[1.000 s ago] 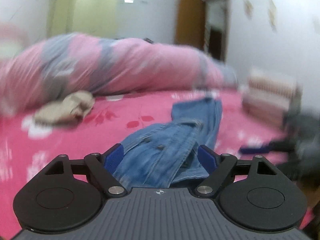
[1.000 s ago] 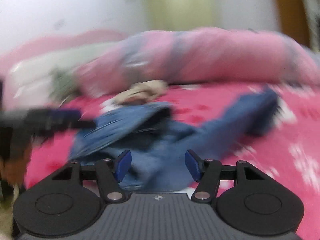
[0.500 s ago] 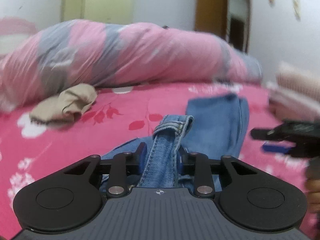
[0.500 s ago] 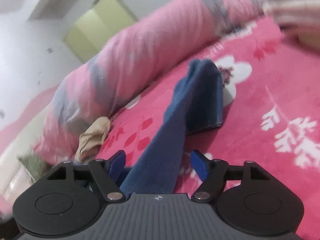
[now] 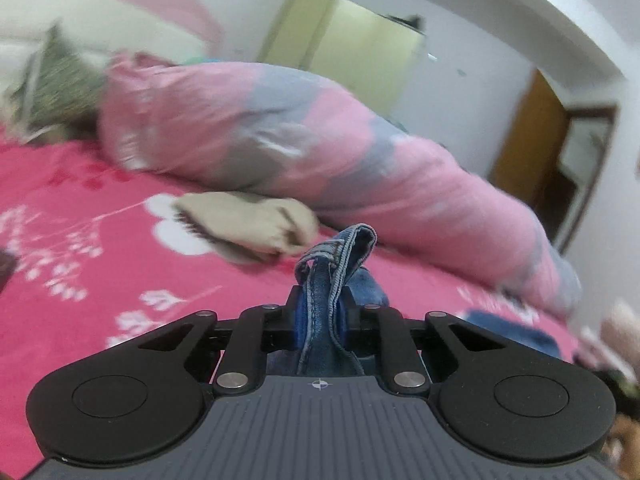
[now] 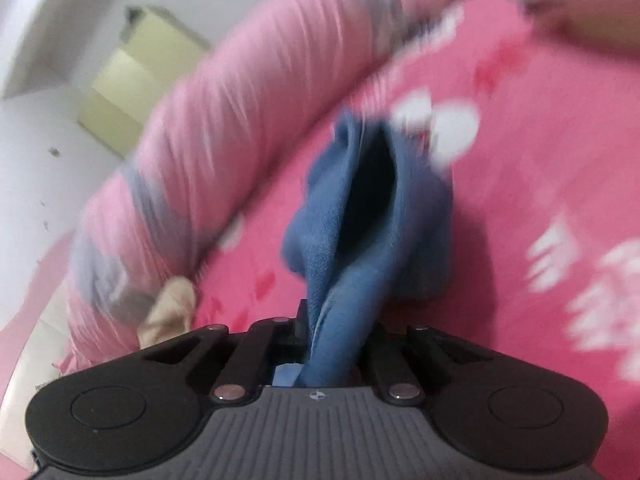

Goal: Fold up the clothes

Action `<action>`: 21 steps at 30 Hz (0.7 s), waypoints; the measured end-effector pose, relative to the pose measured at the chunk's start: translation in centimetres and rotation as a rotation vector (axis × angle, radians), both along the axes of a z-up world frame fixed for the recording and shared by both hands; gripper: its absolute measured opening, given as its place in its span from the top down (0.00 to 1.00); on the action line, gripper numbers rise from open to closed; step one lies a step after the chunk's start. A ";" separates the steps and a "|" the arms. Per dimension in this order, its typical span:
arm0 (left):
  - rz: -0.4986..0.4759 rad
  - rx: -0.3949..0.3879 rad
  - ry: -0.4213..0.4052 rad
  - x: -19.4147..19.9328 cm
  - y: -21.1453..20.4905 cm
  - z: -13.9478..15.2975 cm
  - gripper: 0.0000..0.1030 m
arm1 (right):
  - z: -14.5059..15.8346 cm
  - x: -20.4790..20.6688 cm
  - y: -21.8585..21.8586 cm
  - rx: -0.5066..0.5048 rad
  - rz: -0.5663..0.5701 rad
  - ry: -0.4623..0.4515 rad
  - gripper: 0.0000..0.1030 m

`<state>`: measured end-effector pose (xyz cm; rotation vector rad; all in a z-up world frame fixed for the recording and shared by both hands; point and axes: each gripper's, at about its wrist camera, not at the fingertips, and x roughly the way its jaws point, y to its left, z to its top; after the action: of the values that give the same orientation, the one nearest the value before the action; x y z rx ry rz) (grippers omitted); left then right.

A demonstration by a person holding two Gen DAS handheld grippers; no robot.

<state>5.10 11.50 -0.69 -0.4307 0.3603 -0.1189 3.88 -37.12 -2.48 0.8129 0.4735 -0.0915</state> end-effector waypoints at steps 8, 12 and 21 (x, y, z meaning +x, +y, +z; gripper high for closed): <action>0.061 -0.138 0.043 0.7 5.5 -2.5 0.86 | 0.1 -16.0 1.6 -0.125 -0.128 -0.051 0.95; 0.063 -0.170 0.059 1.5 7.1 -4.0 0.86 | -3.0 -19.0 2.5 -0.143 -0.015 0.187 0.78; 0.061 -0.156 0.131 1.5 10.4 -5.7 0.63 | 3.2 -23.4 4.6 -0.455 0.363 0.278 0.44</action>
<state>6.60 21.87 -6.39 -0.6054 0.4682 -0.0592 -19.57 -32.53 0.70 0.2588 0.8205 0.0256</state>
